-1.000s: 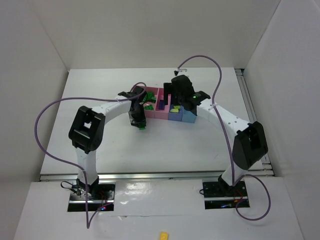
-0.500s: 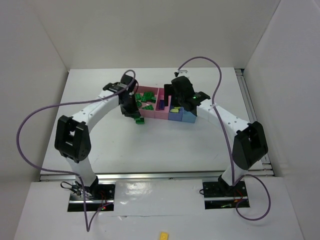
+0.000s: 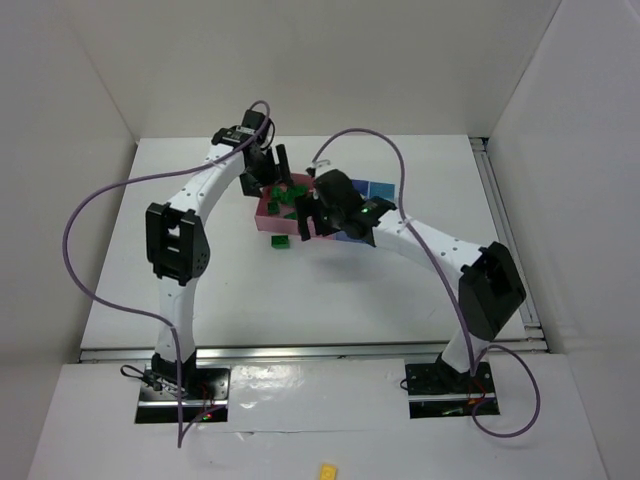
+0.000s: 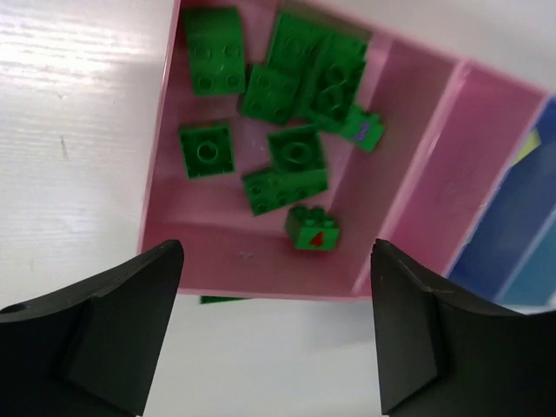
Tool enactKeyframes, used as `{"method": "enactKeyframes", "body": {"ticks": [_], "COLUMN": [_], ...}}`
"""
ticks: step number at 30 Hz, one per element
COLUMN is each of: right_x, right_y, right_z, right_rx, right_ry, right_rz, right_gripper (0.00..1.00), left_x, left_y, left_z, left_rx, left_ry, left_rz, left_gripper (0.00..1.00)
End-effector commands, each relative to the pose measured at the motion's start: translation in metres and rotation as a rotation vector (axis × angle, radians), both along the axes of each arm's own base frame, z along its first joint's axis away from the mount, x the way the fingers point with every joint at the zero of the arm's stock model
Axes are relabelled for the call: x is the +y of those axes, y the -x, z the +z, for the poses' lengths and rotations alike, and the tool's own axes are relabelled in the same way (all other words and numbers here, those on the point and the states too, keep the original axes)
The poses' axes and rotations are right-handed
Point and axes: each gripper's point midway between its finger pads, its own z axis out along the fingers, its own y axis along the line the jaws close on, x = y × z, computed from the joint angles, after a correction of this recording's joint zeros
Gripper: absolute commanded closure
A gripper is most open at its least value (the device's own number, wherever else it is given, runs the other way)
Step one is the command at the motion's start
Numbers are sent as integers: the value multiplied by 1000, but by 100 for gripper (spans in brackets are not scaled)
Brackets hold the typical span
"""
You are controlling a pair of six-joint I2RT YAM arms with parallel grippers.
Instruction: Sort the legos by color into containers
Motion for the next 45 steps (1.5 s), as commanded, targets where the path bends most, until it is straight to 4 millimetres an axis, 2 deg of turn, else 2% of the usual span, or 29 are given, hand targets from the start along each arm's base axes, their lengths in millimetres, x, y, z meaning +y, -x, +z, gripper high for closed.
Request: {"method": "enactKeyframes", "body": {"ticks": [1, 2, 3, 4, 6, 7, 8, 10, 11, 13, 14, 15, 18, 20, 21, 23, 24, 25, 27, 28, 29, 30, 32, 35, 36, 37, 39, 43, 45], "right_x": [32, 38, 47, 50, 63, 67, 74, 84, 91, 101, 103, 109, 115, 119, 119, 120, 122, 123, 123, 126, 123, 129, 128, 125, 129, 126, 124, 99, 90], "right_y": [19, 20, 20, 19, 12, 10, 4, 4, 4, 3, 1, -4, -5, -9, -11, -17, -15, -19, -24, -29, -28, -27, -24, -26, -23, -23, -18, -22, -26], "right_z": [-21, -24, -25, -30, -41, -54, -51, -59, -70, -75, -89, -86, -103, -106, -116, -119, -132, -130, -138, -130, -137, -132, -133, -115, -108, -92, -75, -15, -3], "right_rx": [63, 66, 68, 75, 93, 119, 113, 127, 136, 138, 153, 146, 158, 157, 158, 152, 166, 162, 156, 139, 143, 132, 119, 92, 85, 64, 37, -101, -150], "right_ry": [1, -1, -25, -31, -83, -76, -99, -107, -96, -105, -86, -95, -66, -67, -49, -31, -6, 4, 27, 13, 35, 31, 50, 51, 41, 34, 33, -10, 7], "right_rz": [65, 43, -1, -33, -91, -107, -115, -120, -112, -109, -111, -110, -111, -111, -122, -138, -150, -158, -175, -180, -188, -171, -179, -174, -164, -163, -144, -193, -214], "right_gripper": [8, 7, 7, 7, 7, 7, 7, 7, 7, 6, 6, 6, 5, 5, 5, 5, 5, 5, 10, 13, 17, 23, 44, 64, 68, 69, 69, 68, 67], "left_x": [7, 14, 22, 25, 46, 63, 71, 94, 100, 111, 112, 112, 115, 112, 112, 110, 110, 108, 108, 106, 106, 106, 107, 112, 112, 112, 125, 143, 145], "left_y": [16, 16, 20, 23, 33, 44, 50, 61, 69, 75, 83, 84, 84, 84, 84, 85, 86, 87, 90, 88, 88, 88, 90, 89, 90, 90, 88, 90, 90], "left_z": [24, 29, 46, 52, 54, 61, 62, 66, 70, 75, 78, 80, 80, 80, 80, 80, 73, 74, 71, 72, 72, 72, 69, 68, 65, 65, 65, 56, 49], "left_rx": [1, -9, -40, -53, -52, -55, -53, -51, -66, -89, -101, -114, -125, -122, -122, -121, -107, -118, -112, -120, -120, -120, -111, -112, -103, -103, -105, -74, -53], "left_ry": [-8, -16, -8, -15, -48, -56, -57, -63, -60, -56, -54, -56, -47, -31, -31, -22, -24, -15, -11, -2, -1, -1, -3, -11, -13, -13, -29, -36, -29], "left_rz": [-20, -4, 10, 17, 52, 84, 99, 137, 150, 174, 175, 168, 174, 162, 162, 156, 156, 151, 158, 153, 153, 153, 153, 167, 167, 167, 202, 248, 250], "left_gripper": [7, 6, 6, 6, 6, 6, 6, 6, 8, 8, 8, 9, 9, 10, 10, 12, 12, 12, 12, 12, 12, 12, 12, 12, 12, 12, 12, 12, 12]}}
